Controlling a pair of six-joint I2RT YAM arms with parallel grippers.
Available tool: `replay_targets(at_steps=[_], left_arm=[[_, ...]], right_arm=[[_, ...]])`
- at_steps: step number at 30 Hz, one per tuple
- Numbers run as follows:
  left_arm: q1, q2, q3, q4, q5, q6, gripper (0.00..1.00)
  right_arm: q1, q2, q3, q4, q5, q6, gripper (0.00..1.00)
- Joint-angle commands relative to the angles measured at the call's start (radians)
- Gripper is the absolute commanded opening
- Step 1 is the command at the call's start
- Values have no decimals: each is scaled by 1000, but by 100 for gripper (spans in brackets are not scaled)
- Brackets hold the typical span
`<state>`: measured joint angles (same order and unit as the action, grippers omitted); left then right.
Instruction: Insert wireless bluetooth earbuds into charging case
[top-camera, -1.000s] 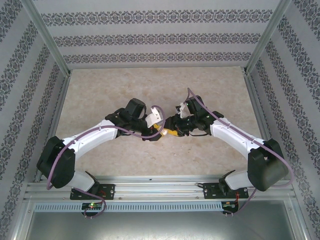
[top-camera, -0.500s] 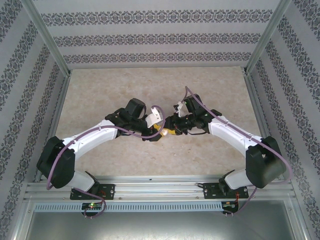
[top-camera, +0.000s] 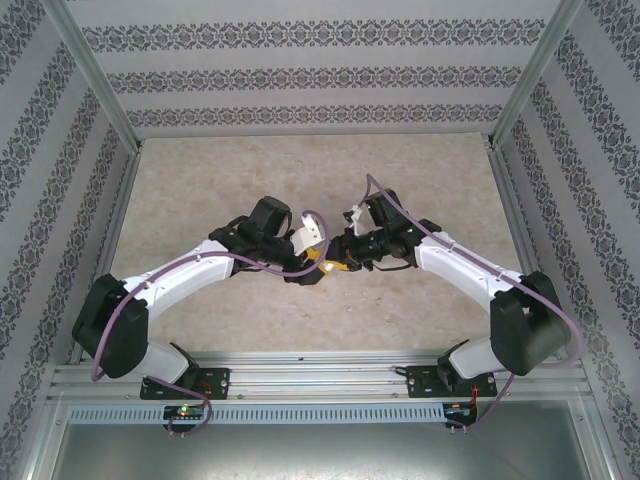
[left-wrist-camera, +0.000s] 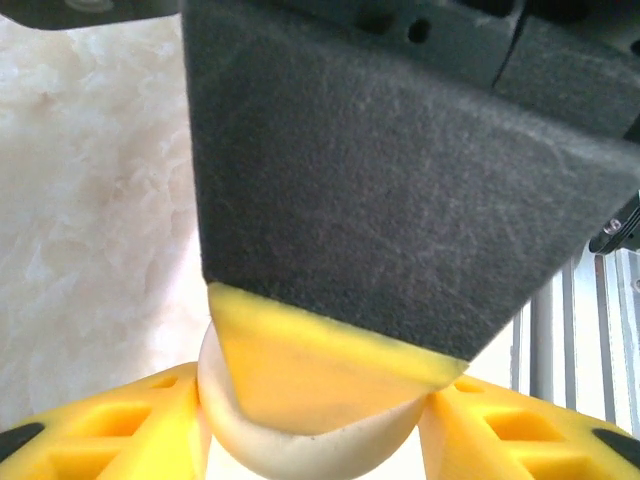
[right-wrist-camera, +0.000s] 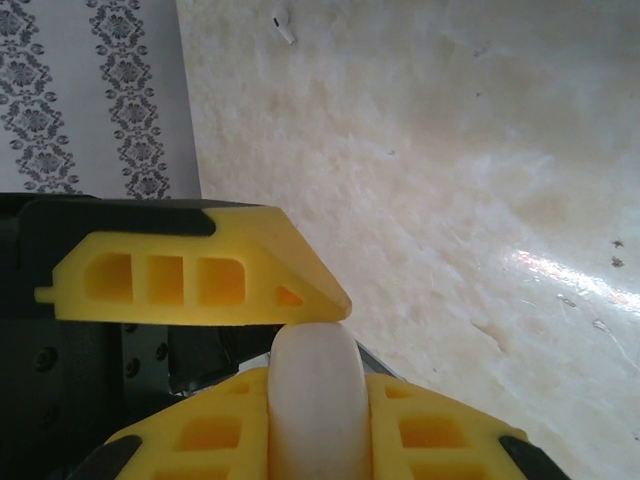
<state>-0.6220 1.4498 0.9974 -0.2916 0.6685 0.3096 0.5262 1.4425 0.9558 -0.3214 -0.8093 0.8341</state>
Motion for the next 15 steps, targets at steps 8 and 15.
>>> replay_targets(at_steps=[8,15], left_arm=[[34,-148,32,59,-229,-290,65],[90,-184,4,184,-94,-759,59]], right_arm=[[-45,-175,-119,272,131,161,14],[-61,-288,-170,460,246,243,14]])
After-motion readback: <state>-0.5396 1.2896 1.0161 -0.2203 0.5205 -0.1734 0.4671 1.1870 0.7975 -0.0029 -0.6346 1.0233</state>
